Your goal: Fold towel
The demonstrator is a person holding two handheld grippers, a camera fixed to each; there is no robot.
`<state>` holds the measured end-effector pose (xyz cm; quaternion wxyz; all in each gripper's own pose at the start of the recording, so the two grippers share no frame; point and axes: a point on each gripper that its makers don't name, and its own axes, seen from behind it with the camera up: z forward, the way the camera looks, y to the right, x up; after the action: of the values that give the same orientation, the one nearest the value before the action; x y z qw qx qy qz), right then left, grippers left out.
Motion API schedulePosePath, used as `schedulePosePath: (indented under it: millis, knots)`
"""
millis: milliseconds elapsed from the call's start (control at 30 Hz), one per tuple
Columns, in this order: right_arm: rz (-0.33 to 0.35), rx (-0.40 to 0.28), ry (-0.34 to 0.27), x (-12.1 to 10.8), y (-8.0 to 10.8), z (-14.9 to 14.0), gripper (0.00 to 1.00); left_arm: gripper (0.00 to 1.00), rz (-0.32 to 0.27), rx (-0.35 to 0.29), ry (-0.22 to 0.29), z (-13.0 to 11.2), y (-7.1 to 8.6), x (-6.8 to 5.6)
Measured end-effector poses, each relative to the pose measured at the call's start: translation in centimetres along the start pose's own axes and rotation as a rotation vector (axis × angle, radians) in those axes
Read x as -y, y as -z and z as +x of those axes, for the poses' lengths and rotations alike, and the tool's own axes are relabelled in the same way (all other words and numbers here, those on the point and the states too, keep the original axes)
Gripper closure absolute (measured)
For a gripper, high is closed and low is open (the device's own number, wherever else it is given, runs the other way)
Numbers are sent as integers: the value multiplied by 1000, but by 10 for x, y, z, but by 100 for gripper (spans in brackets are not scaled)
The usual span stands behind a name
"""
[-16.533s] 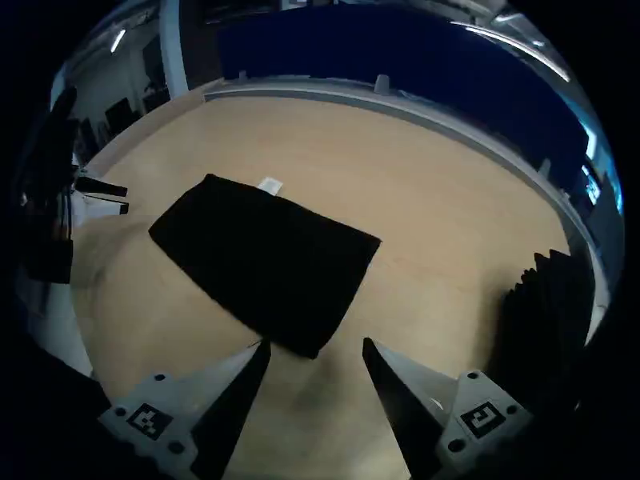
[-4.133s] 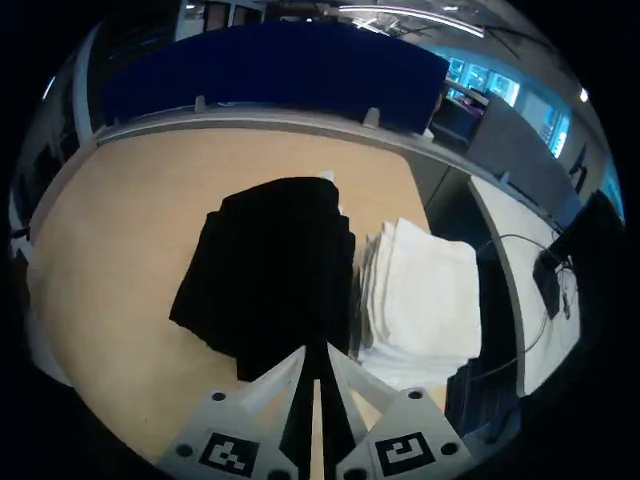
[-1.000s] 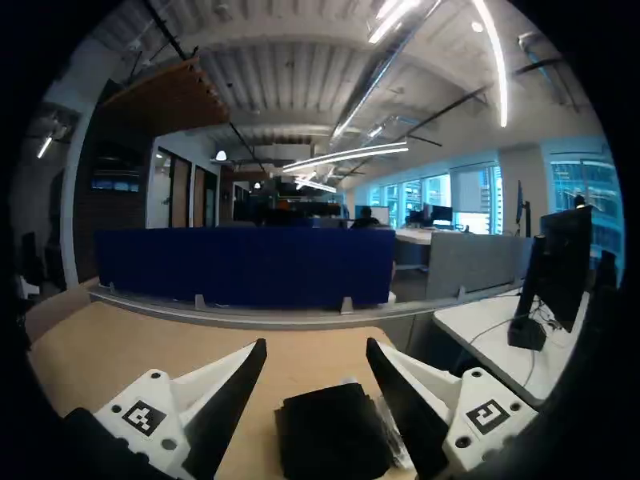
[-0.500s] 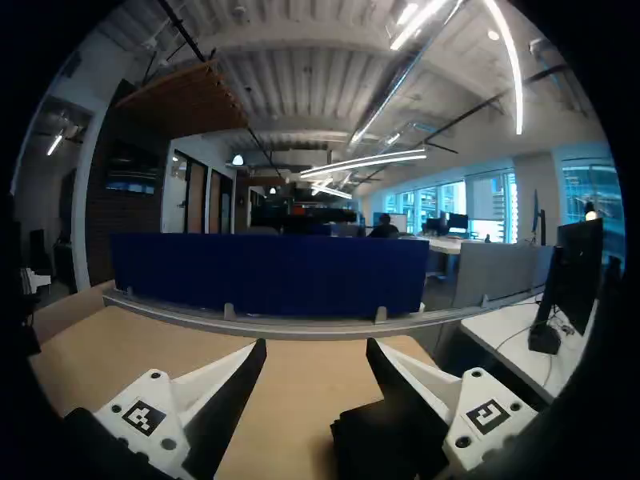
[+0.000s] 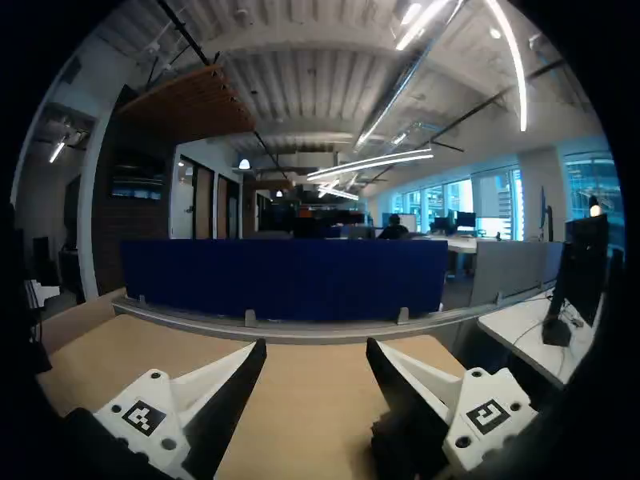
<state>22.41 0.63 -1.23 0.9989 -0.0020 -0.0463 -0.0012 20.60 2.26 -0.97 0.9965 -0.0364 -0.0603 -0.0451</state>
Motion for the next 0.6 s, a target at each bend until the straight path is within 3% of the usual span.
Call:
schedulePosePath:
  millis: [200,600]
  knots:
    - [2,3,-2,13,1,-3,3,7,-17,-1,-24,-11,1,-6]
    - [16,-21,2,36,0,-32,3,7,-11,-37,-77,-56,-5,5]
